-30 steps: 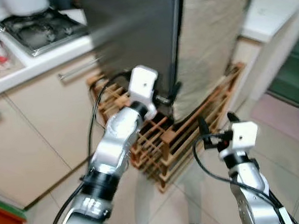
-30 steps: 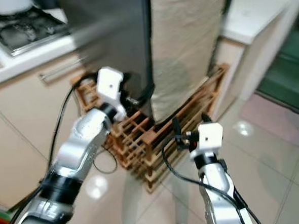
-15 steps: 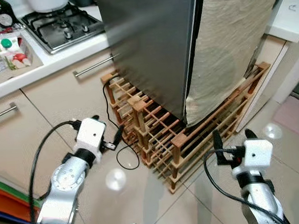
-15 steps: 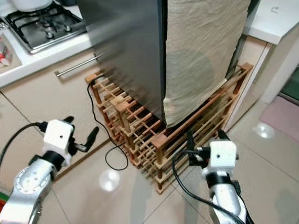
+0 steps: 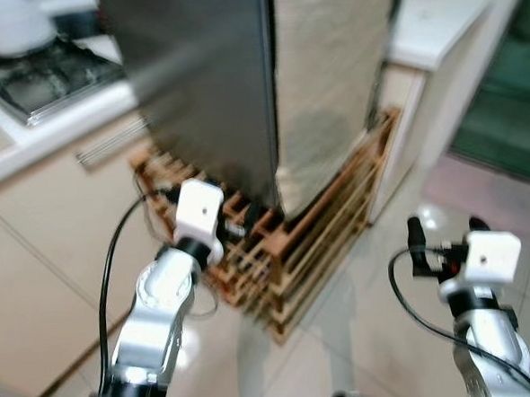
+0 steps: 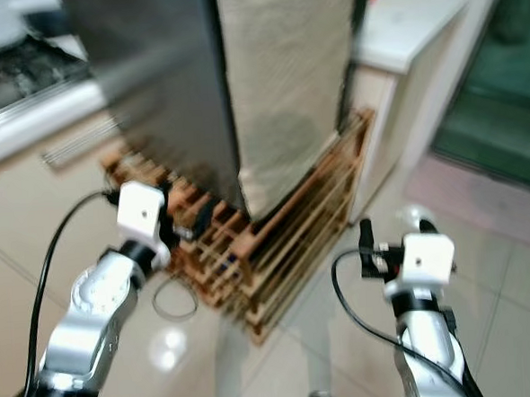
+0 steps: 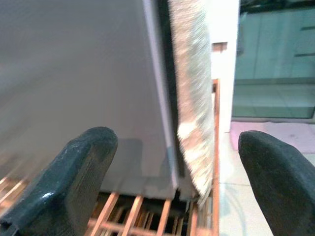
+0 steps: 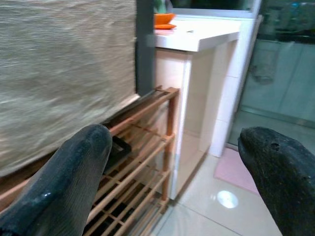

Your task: Restocking fridge

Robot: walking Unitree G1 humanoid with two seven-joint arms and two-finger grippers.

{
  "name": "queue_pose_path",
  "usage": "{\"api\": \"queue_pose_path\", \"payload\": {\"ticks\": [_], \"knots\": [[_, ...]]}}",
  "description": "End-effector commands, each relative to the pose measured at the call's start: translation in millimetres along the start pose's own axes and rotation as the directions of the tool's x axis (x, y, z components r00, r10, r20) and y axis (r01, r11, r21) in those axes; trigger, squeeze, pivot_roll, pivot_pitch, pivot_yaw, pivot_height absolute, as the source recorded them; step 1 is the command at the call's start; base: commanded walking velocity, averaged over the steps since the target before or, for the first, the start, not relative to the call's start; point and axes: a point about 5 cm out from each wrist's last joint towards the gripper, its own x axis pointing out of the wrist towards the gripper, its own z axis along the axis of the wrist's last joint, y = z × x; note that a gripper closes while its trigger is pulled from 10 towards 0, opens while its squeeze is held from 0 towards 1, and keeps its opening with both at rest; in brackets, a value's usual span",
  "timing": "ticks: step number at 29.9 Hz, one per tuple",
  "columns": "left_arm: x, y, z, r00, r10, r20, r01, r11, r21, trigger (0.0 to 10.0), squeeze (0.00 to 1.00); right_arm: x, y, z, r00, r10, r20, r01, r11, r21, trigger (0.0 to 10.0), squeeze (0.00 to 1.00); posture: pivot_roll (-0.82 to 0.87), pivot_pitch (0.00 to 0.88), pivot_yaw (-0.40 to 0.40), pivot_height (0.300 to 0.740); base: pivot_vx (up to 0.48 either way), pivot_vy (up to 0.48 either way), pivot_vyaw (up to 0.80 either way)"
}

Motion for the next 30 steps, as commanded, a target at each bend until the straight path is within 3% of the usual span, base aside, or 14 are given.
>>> {"api": "queue_pose_path", "payload": {"ticks": [1,8,10,18,30], "knots": [[0.7,2.4,-2,1.000,0.006,-0.020,-0.006,1.000,0.000,10.0,0.00,8.1,8.0,3,0.999,0.037,0.002,-0.037,0.999,0.003,10.0,0.00,-0.02,0.043,0.057,0.740,0.000,0.000,0.00],[12.8,0.1,6,1.000,-0.009,0.003,0.009,1.000,-0.002,10.0,0.00,17.4,11.2,9,0.998,0.063,0.027,-0.063,0.998,-0.015,10.0,0.00,-0.03,0.038,0.053,0.740,0.000,0.000,0.00],[17.1,1.5,17,0.997,0.020,0.074,-0.017,0.999,-0.045,10.0,0.00,20.5,13.0,11,0.998,0.061,0.036,-0.060,0.998,-0.011,10.0,0.00,-0.04,0.031,0.051,0.740,0.000,0.000,0.00],[14.4,-1.8,35,0.988,0.012,0.157,0.005,0.994,-0.111,10.0,0.00,19.2,11.8,17,0.996,0.056,0.074,-0.054,0.998,-0.029,10.0,0.00,-0.04,0.039,0.046,0.740,0.336,0.000,0.00],[19.1,-0.4,34,0.991,0.005,0.132,0.006,0.997,-0.082,10.0,0.00,17.3,11.3,10,0.996,0.076,0.049,-0.075,0.996,-0.038,10.0,0.00,-0.03,0.032,0.037,0.740,0.028,0.000,0.00]]}}
